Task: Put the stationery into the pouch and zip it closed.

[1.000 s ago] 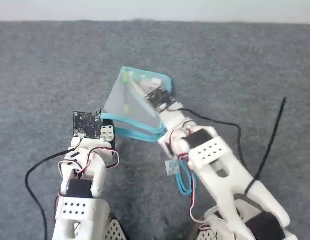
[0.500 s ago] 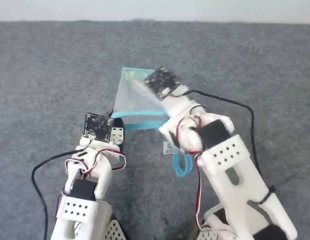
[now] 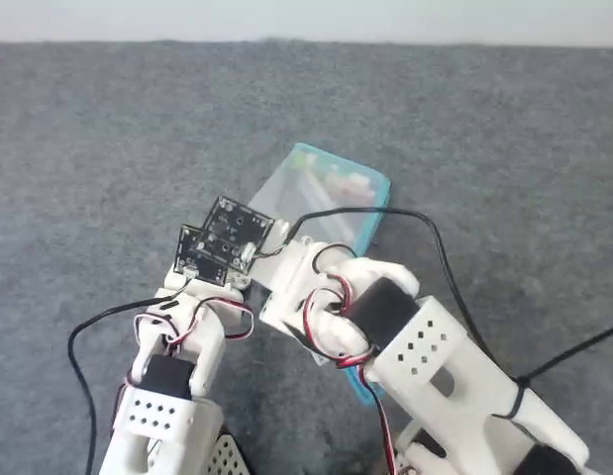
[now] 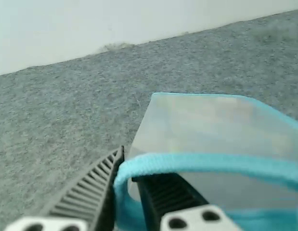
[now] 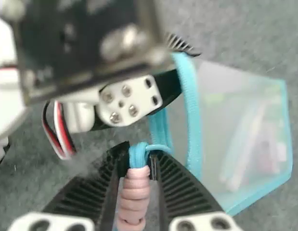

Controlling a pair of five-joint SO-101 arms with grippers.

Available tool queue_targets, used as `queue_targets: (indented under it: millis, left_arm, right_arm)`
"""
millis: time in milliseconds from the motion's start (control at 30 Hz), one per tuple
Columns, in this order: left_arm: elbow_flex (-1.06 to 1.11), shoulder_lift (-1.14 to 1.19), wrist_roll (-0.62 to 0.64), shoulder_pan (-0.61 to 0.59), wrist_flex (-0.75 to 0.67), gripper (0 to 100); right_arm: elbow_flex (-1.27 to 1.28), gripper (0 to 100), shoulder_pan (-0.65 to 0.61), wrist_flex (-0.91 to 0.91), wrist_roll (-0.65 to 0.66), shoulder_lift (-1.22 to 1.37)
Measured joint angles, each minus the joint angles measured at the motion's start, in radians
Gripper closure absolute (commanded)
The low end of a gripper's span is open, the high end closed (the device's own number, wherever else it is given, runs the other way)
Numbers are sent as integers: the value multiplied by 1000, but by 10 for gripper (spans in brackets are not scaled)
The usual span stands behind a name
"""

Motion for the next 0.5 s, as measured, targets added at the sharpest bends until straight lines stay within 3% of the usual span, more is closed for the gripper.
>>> queue_targets:
  millis: [133, 367, 500]
  left_arm:
    - [0, 0, 0, 9, 0, 990]
    - [2, 0, -6, 14, 0, 990]
    - [2, 0, -6, 14, 0, 990]
  right_arm:
    - [71, 975, -14, -2, 2, -2]
    - [83, 666, -61, 74, 78, -55]
    - [83, 656, -91, 141, 83, -117]
